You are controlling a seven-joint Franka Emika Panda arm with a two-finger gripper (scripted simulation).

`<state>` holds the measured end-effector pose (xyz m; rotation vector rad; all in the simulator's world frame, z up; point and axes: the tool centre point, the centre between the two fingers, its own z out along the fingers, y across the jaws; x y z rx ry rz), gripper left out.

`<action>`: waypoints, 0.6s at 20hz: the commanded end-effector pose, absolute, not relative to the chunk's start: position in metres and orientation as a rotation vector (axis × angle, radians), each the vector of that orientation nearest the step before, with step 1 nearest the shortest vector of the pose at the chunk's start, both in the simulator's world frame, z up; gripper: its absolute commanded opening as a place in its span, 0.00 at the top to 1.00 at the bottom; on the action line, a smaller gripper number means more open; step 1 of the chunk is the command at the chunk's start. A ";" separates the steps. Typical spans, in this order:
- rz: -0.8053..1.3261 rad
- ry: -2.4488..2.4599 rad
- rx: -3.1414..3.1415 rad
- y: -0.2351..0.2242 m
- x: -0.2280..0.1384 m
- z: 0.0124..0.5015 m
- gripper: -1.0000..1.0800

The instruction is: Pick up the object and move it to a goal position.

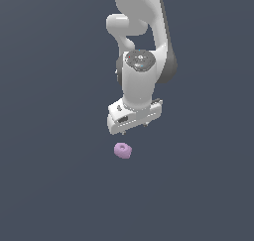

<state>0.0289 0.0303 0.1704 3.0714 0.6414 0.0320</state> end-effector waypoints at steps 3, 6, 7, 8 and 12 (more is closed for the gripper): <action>0.025 0.817 3.027 0.023 0.035 0.161 0.04; 0.021 0.931 2.993 0.019 0.039 0.154 0.04; 0.019 0.968 2.980 0.017 0.041 0.152 0.04; 0.018 1.006 2.968 0.016 0.042 0.150 0.04; 0.012 1.153 2.914 0.009 0.047 0.141 0.04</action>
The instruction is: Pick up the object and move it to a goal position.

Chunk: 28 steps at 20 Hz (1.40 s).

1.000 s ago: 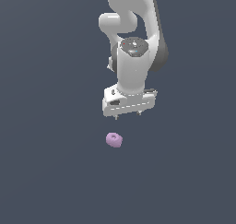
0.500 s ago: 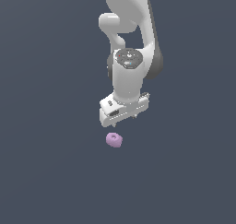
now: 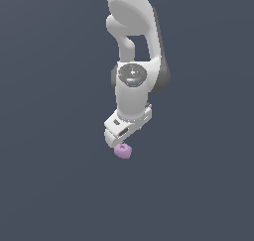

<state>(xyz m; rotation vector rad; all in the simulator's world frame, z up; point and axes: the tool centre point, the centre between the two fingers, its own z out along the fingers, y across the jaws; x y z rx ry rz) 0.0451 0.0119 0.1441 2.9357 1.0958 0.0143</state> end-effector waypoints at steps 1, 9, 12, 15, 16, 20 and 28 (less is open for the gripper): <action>0.011 1.190 2.899 0.008 0.048 0.138 0.04; 0.004 1.472 2.769 -0.005 0.057 0.120 0.04; 0.002 1.559 2.723 -0.009 0.060 0.115 0.04; 0.001 1.629 2.683 -0.013 0.062 0.110 0.04; 0.001 1.648 2.672 -0.014 0.063 0.108 0.04; 0.000 1.709 2.635 -0.017 0.065 0.104 0.04; 0.000 1.744 2.613 -0.019 0.066 0.101 0.04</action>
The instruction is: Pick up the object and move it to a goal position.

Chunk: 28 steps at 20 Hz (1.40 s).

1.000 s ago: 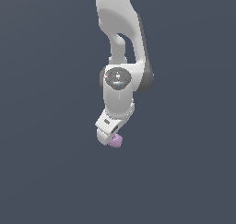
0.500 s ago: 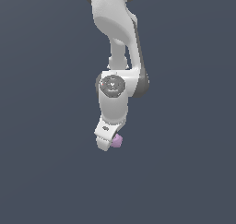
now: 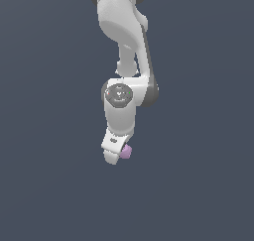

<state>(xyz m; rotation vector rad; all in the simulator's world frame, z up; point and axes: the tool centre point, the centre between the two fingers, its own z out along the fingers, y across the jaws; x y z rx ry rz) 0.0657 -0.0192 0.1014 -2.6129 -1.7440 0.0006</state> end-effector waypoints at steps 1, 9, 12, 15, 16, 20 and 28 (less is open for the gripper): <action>0.000 -1.744 -2.613 -0.019 0.066 0.101 0.04; 0.000 -1.748 -2.610 -0.019 0.065 0.070 0.04; 0.000 -1.750 -2.609 -0.019 0.064 0.057 0.04; 0.000 -1.750 -2.609 -0.019 0.065 0.051 0.04; 0.000 -1.750 -2.609 -0.019 0.065 0.051 0.04; 0.000 -1.750 -2.609 -0.019 0.066 0.051 1.00; 0.000 -1.750 -2.609 -0.019 0.066 0.051 1.00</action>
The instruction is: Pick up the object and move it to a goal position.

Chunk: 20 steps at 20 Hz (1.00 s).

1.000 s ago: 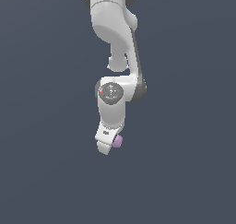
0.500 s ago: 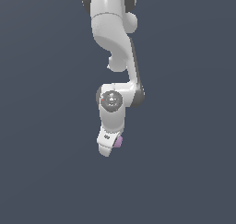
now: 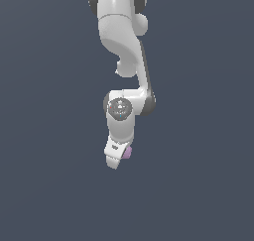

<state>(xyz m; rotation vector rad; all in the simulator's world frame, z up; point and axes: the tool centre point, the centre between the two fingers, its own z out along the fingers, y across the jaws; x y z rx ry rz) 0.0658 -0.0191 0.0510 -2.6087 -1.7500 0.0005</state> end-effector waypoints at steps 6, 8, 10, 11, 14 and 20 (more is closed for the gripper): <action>0.000 -1.750 -2.609 -0.008 0.065 0.059 1.00; 0.000 -1.750 -2.609 0.003 0.065 0.068 1.00; 0.000 -1.750 -2.609 0.019 0.065 0.079 1.00; 0.001 -1.751 -2.609 0.028 0.064 0.085 1.00; 0.001 -1.751 -2.609 0.055 0.064 0.105 1.00; 0.001 -1.751 -2.609 0.087 0.066 0.129 1.00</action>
